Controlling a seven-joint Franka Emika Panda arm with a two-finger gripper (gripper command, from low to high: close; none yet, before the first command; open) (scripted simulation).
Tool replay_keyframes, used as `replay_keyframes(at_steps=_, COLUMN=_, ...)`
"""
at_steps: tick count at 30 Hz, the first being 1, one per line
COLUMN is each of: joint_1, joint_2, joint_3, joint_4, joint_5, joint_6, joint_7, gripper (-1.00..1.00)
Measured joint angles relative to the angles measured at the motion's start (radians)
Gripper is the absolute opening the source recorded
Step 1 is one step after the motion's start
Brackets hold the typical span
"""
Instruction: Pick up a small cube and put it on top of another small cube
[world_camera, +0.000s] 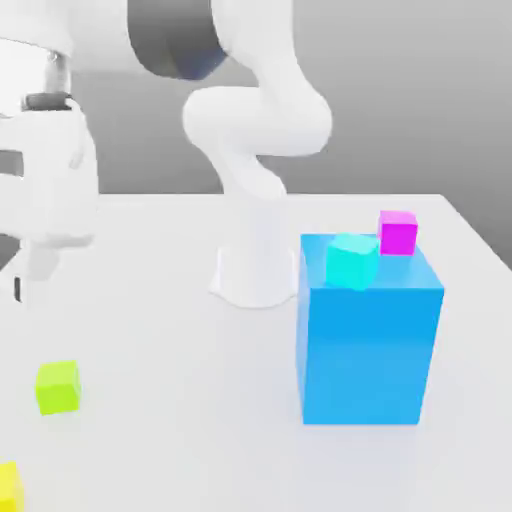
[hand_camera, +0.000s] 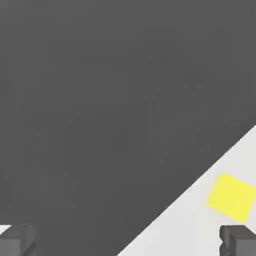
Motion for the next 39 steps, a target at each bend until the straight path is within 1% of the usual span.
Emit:
replay_keyframes(at_steps=10, joint_1=-0.085, joint_2=0.367, joint_3=-0.052, joint_4=0.056, joint_5=0.095, joint_6=0.074, joint_7=0.125, gripper=0.00)
replay_keyframes(at_steps=14, joint_1=-0.113, joint_2=0.512, joint_3=-0.031, joint_4=0.086, joint_5=0.131, joint_6=0.168, joint_7=0.117, gripper=0.00)
replay_keyframes(at_steps=15, joint_1=-0.118, joint_2=0.535, joint_3=-0.026, joint_4=0.091, joint_5=0.135, joint_6=0.185, joint_7=0.114, gripper=-1.00)
replay_keyframes(at_steps=21, joint_1=-0.120, joint_2=0.546, joint_3=-0.023, joint_4=0.094, joint_5=0.139, joint_6=0.195, joint_7=0.112, gripper=-1.00)
replay_keyframes(at_steps=26, joint_1=-0.100, joint_2=0.412, joint_3=-0.052, joint_4=0.059, joint_5=0.106, joint_6=0.096, joint_7=0.130, gripper=-1.00)
replay_keyframes(at_steps=34, joint_1=-0.132, joint_2=0.146, joint_3=-0.131, joint_4=-0.215, joint_5=-0.031, joint_6=0.114, joint_7=-0.008, gripper=-1.00)
replay_keyframes(at_steps=39, joint_1=-0.184, joint_2=-0.017, joint_3=-0.160, joint_4=-0.396, joint_5=-0.055, joint_6=0.135, joint_7=-0.147, gripper=-1.00)
